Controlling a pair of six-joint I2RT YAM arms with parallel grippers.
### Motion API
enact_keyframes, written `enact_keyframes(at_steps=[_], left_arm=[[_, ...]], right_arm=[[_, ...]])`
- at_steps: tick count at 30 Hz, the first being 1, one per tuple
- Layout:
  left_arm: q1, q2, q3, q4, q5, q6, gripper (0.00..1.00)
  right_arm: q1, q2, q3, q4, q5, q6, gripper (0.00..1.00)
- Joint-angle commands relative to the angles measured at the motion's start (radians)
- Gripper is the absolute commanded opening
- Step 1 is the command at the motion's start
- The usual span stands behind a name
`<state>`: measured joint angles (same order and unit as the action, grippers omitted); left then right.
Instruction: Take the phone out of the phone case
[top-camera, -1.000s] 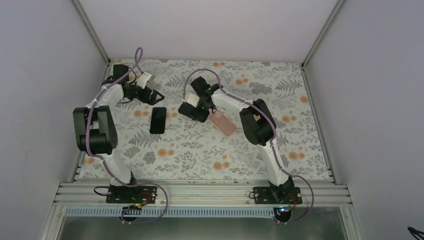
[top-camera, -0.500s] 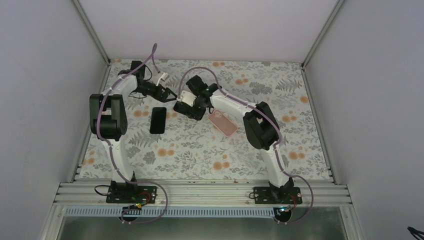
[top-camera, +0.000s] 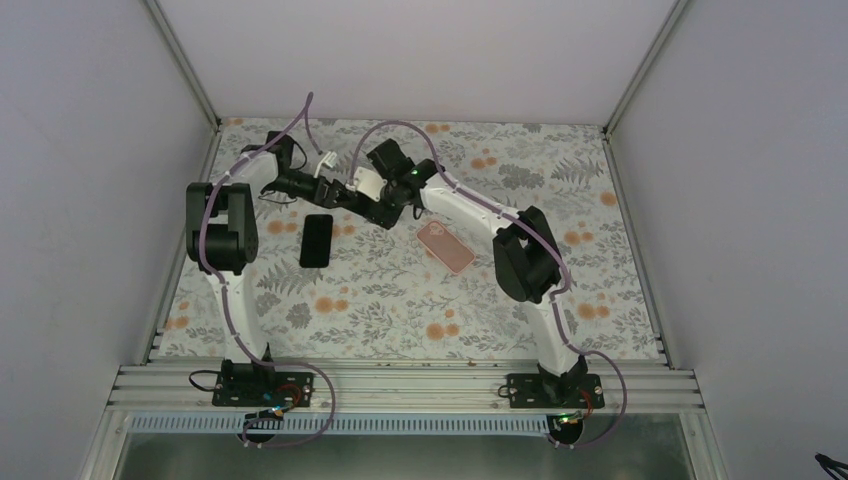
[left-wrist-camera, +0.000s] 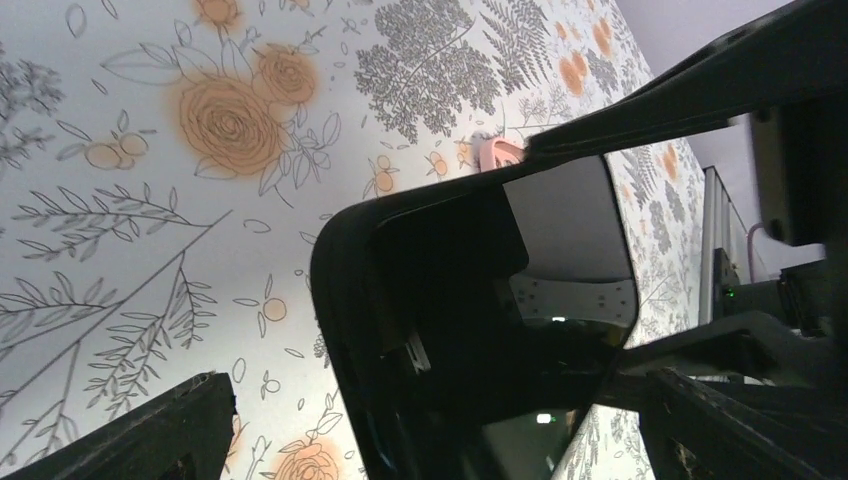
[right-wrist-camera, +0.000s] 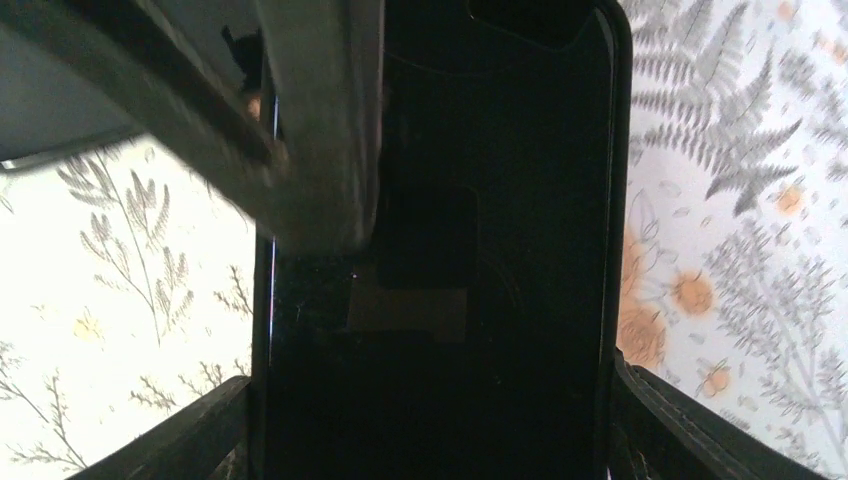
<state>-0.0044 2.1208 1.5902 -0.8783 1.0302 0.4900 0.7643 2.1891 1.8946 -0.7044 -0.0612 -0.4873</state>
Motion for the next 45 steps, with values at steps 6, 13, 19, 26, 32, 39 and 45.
enact_keyframes(at_steps=[6,13,19,26,32,39,45], left_arm=[[-0.007,0.047,0.068,-0.097,0.147,0.065,0.93],[-0.008,0.070,0.104,-0.190,0.187,0.141,0.76],[-0.008,0.100,0.132,-0.327,0.223,0.262,0.47],[-0.009,0.116,0.171,-0.417,0.261,0.344,0.37],[-0.018,0.135,0.215,-0.478,0.275,0.393,0.31],[-0.037,0.094,0.206,-0.478,0.230,0.421,0.20],[-0.046,0.015,0.208,-0.401,0.119,0.377,0.16]], right_arm=[[0.034,-0.013,0.118,0.026,0.005,-0.012,0.64],[0.043,-0.001,0.129,0.028,0.007,-0.010,0.64],[0.043,0.002,0.134,0.026,0.011,-0.009,0.64],[0.053,0.002,0.126,0.010,-0.007,-0.020,0.65],[0.067,-0.015,0.084,0.026,0.008,-0.028,0.66],[0.067,-0.036,0.076,0.017,-0.004,-0.034,0.87],[0.024,-0.078,0.105,-0.081,-0.151,-0.054,1.00]])
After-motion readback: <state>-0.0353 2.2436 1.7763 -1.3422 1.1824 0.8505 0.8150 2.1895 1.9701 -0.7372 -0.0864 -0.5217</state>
